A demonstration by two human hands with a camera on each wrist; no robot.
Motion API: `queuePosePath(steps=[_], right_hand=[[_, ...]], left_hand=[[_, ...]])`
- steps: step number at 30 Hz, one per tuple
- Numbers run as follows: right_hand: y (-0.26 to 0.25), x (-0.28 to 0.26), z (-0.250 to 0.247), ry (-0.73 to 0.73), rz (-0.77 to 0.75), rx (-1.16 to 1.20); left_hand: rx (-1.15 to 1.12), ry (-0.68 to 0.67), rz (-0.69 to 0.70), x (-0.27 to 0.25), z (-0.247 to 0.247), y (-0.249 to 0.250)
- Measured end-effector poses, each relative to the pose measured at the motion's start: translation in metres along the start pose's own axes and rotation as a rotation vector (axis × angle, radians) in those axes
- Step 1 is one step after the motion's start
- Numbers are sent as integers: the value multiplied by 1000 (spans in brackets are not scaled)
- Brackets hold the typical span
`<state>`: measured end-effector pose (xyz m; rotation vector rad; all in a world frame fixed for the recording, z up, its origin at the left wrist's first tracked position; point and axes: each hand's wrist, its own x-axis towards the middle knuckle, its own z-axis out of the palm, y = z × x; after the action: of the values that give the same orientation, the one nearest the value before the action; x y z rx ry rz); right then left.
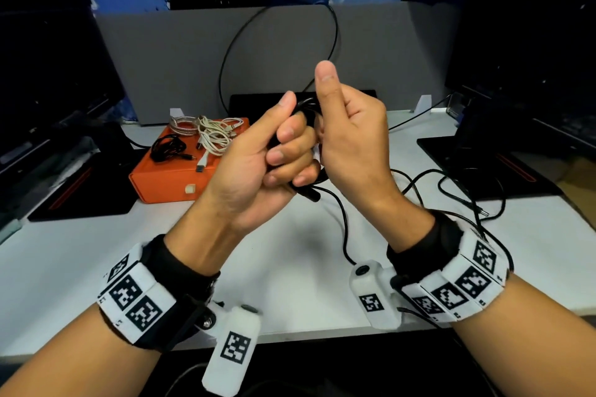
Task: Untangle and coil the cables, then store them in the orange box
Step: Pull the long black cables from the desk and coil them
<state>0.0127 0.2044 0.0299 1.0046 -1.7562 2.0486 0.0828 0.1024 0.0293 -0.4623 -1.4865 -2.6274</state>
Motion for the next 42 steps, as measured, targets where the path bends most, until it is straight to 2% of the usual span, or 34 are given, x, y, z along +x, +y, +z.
queuePosePath(steps=[2, 4, 6, 9, 11, 13, 16, 20, 22, 24, 26, 30, 34, 38, 42], right_hand=[[1, 0, -3, 71, -99, -47], [7, 4, -7, 54, -121, -90], [16, 9, -8, -89, -41, -81], [32, 18, -14, -400, 56, -112], [34, 25, -22, -513, 64, -180], [34, 30, -29, -556, 68, -257], [32, 31, -35, -524, 12, -492], [33, 28, -36, -358, -158, -687], [39, 26, -31, -370, -100, -614], [46, 21, -22, -455, 73, -409], [47, 20, -17, -469, 173, -322], [44, 27, -31, -416, 139, -455], [38, 25, -30, -464, 156, -411], [27, 31, -34, -583, 159, -254], [22, 43, -57, -543, 102, -145]], left_hand=[[-7, -19, 2, 0, 2, -6], [-4, 12, 6, 1, 2, -10], [8, 87, 23, 4, 0, -9], [12, 206, 46, 7, -11, -1], [9, 235, 47, 8, -19, 3], [20, 222, 35, 8, -23, 4], [53, 170, 3, 6, -22, 3], [119, 131, -18, 4, -19, 5], [135, 110, -20, 3, -19, 4], [181, 89, -14, 3, -20, 3], [259, 65, -7, 1, -17, 1], [417, 89, -22, -3, -5, 1], [453, 51, -39, -8, -5, 6], [271, -14, -51, -9, -8, 12], [48, -64, -5, -10, -8, 20]])
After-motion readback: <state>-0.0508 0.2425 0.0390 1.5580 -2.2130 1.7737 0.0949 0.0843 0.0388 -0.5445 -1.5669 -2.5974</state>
